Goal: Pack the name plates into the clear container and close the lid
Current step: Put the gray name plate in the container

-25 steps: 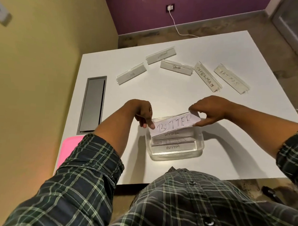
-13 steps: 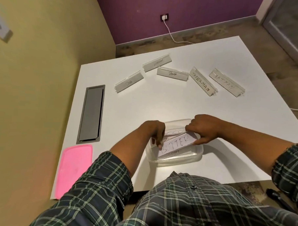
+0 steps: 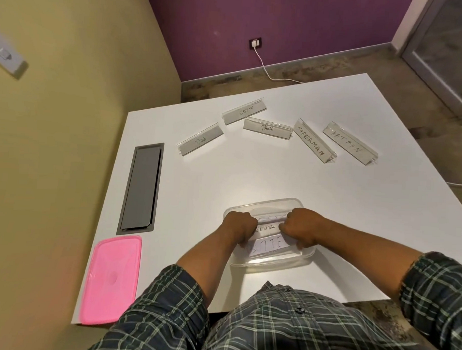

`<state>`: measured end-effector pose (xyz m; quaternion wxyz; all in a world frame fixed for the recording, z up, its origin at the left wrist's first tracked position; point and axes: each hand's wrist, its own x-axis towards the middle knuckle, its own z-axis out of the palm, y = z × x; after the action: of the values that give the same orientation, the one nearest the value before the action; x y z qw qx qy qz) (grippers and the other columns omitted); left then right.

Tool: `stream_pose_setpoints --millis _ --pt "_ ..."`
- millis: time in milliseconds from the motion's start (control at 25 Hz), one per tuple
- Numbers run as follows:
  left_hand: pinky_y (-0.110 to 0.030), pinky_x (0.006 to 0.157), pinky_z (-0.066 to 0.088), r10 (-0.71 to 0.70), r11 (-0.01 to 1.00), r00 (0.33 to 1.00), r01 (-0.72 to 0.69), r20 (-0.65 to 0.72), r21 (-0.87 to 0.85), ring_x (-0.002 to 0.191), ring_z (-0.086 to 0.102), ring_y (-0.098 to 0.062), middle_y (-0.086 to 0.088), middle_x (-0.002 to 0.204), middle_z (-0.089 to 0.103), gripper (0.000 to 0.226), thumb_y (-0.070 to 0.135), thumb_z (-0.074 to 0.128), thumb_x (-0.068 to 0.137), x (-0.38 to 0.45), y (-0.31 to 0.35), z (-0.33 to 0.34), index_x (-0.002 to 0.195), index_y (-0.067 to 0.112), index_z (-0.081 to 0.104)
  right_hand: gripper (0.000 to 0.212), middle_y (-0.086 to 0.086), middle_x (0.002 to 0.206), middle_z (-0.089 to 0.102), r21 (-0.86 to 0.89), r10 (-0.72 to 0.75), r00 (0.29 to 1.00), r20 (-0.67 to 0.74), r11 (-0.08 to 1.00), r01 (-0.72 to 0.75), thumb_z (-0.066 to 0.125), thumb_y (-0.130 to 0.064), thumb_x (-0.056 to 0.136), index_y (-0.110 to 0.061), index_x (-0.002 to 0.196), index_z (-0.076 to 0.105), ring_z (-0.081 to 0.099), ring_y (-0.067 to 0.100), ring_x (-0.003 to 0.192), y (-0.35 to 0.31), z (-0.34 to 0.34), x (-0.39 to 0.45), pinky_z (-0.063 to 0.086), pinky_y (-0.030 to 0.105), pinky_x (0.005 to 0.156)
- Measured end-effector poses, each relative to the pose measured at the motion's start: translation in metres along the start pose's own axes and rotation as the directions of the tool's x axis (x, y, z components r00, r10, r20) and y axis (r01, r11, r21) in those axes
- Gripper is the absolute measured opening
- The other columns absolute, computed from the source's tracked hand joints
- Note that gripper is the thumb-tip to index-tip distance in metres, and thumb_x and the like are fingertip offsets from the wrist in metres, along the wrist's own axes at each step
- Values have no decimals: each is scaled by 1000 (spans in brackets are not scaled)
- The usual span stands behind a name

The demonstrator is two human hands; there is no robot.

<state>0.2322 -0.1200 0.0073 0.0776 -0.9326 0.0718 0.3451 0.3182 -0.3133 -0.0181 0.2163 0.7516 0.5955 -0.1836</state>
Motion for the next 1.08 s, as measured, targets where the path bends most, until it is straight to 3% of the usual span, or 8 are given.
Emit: stream_pose_setpoints --millis 280,400,600,760,920,1000,1080 --pt "-36 81 58 13 998 1000 -13 0 61 98 69 -27 -6 112 70 35 23 82 75 2 6 2 108 17 73 41 12 105 71 24 27 997 76 999 -28 72 -15 78 -7 114 53 66 34 95 -18 8 3 51 39 78" --pt "-35 80 58 16 998 1000 -16 -3 63 97 69 -27 -7 111 70 32 22 80 77 2 8 3 107 15 72 38 13 106 71 17 33 996 82 999 -35 68 -9 81 -5 116 52 67 35 96 -23 11 5 53 42 83" --pt "-34 77 56 23 997 1000 -22 -19 71 96 70 -27 -7 108 71 31 22 81 75 3 10 8 104 16 72 27 16 105 71 -28 0 996 89 1000 3 63 -4 87 -3 113 56 69 36 94 -27 11 7 55 42 79" --pt "-32 68 49 26 996 999 -24 -28 84 94 70 -27 -7 106 71 27 20 80 75 5 14 12 100 15 72 23 15 104 72 -23 -38 992 119 999 41 63 -5 88 -5 110 60 69 35 94 -26 10 9 55 41 77" --pt "-33 69 51 31 994 999 -28 -27 102 94 70 -27 -7 106 71 28 20 81 75 5 13 10 100 15 72 21 13 102 72 -37 -70 990 126 996 75 65 -8 85 -7 106 64 70 34 93 -23 7 9 57 42 79" --pt "-32 68 49 44 995 999 -45 4 84 93 70 -27 -6 104 71 36 27 86 72 7 12 6 103 14 71 20 14 98 72 -57 -128 987 98 989 134 69 -21 85 -7 100 67 69 33 89 -18 0 10 56 41 78" --pt "-31 66 47 44 999 998 -44 34 -13 89 69 -26 -5 93 71 40 35 88 69 7 8 -4 98 14 71 35 14 91 72 -62 -194 981 0 979 194 64 -42 89 -8 93 68 69 34 82 -9 -9 13 52 39 73"
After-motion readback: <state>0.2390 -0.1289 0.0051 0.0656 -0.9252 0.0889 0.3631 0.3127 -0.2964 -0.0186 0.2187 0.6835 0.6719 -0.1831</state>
